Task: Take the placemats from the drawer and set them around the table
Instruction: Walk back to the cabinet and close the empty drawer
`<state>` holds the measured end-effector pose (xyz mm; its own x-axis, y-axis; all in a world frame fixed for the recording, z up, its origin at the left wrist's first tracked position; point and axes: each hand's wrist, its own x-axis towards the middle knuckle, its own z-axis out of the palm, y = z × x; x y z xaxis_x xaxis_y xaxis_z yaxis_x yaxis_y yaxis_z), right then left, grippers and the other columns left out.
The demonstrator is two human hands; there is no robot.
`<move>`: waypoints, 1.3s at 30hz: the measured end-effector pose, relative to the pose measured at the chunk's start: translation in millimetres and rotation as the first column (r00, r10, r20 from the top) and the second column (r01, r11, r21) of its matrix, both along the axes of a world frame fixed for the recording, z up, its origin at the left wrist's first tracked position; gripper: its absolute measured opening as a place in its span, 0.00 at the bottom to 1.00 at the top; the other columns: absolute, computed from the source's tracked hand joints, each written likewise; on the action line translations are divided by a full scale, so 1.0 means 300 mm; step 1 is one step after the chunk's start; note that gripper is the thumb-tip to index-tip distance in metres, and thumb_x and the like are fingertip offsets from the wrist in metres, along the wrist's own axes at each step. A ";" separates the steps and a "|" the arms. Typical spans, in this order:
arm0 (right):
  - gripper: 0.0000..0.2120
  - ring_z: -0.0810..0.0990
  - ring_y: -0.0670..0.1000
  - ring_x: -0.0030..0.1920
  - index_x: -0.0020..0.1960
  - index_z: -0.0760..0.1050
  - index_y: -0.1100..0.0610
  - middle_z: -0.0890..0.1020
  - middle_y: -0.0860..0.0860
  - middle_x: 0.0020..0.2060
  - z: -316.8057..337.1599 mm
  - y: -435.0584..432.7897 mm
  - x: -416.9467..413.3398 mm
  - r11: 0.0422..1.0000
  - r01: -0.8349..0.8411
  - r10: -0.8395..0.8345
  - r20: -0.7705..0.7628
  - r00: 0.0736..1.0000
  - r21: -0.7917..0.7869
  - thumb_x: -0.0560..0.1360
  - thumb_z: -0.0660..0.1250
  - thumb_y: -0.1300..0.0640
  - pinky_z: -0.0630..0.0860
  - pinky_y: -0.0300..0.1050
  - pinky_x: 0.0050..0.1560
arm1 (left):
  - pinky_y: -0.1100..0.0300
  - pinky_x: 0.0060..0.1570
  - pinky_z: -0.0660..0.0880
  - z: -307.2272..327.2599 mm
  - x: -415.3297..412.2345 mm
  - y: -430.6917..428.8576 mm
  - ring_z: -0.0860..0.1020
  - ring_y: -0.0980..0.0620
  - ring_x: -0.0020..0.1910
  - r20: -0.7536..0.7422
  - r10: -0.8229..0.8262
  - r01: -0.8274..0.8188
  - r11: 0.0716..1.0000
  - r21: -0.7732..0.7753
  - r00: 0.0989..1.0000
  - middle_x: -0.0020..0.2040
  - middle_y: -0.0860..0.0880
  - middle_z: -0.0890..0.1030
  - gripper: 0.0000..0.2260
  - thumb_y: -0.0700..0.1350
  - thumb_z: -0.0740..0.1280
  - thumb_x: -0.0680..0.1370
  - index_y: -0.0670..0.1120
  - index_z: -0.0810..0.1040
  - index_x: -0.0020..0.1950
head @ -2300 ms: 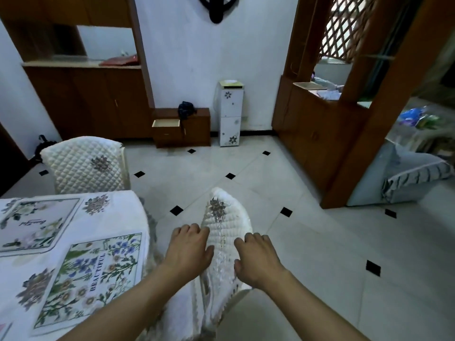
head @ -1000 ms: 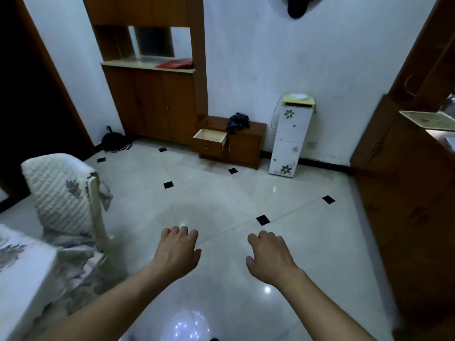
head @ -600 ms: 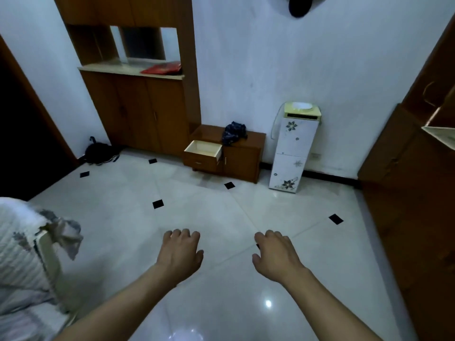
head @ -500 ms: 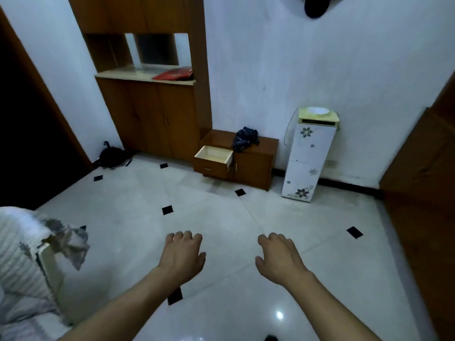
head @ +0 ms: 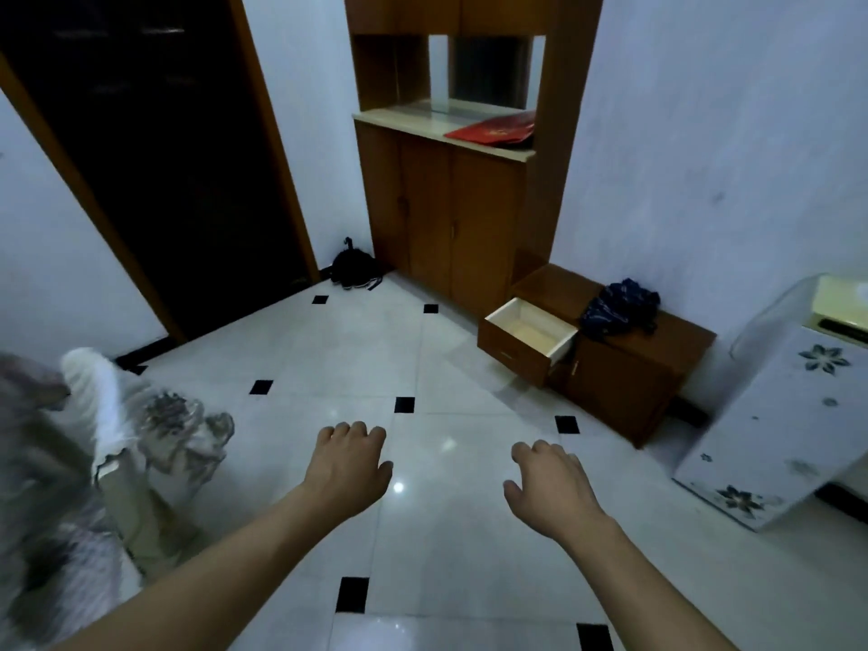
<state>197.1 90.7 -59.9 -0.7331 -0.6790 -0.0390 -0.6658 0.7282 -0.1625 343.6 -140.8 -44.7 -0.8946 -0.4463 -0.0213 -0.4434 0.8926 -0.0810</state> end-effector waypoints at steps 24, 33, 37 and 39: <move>0.15 0.75 0.55 0.55 0.56 0.71 0.51 0.78 0.53 0.52 -0.105 -0.617 -1.684 0.935 0.354 -0.356 0.117 0.927 0.039 0.73 0.62 0.45 0.72 0.52 0.53 | 0.50 0.59 0.68 -0.109 -1.970 -0.682 0.75 0.44 0.57 0.046 -0.366 0.363 0.930 0.061 0.930 0.57 0.46 0.79 0.20 0.57 0.59 0.76 0.48 0.73 0.64; 0.17 0.74 0.57 0.58 0.58 0.71 0.53 0.78 0.55 0.56 -0.256 -0.827 -2.300 0.945 0.320 -0.327 0.190 0.926 0.068 0.74 0.62 0.46 0.70 0.53 0.55 | 0.51 0.57 0.70 -0.238 -2.587 -0.833 0.77 0.44 0.53 0.051 -0.378 0.373 0.923 0.093 0.924 0.52 0.46 0.80 0.18 0.54 0.60 0.76 0.47 0.75 0.61; 0.18 0.74 0.58 0.59 0.59 0.70 0.54 0.77 0.55 0.56 -0.297 -0.890 -2.457 0.942 0.321 -0.334 0.231 0.914 0.094 0.74 0.61 0.45 0.70 0.53 0.57 | 0.51 0.55 0.71 -0.299 -2.792 -0.897 0.78 0.45 0.50 0.074 -0.419 0.411 0.905 0.107 0.905 0.50 0.47 0.81 0.17 0.55 0.60 0.75 0.47 0.77 0.59; 0.18 0.74 0.58 0.59 0.60 0.70 0.54 0.77 0.56 0.57 -0.337 -0.922 -2.528 0.933 0.344 -0.360 0.248 0.899 0.105 0.74 0.61 0.47 0.69 0.53 0.58 | 0.50 0.51 0.73 -0.346 -2.894 -0.936 0.79 0.44 0.47 0.077 -0.460 0.451 0.885 0.113 0.884 0.47 0.46 0.82 0.16 0.55 0.62 0.74 0.47 0.78 0.55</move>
<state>-561.2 -185.9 -160.9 -0.8827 -0.3695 -0.2905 -0.3045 0.9204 -0.2453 -524.8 -421.7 -148.6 -0.9899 0.0179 -0.1406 0.0200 0.9997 -0.0137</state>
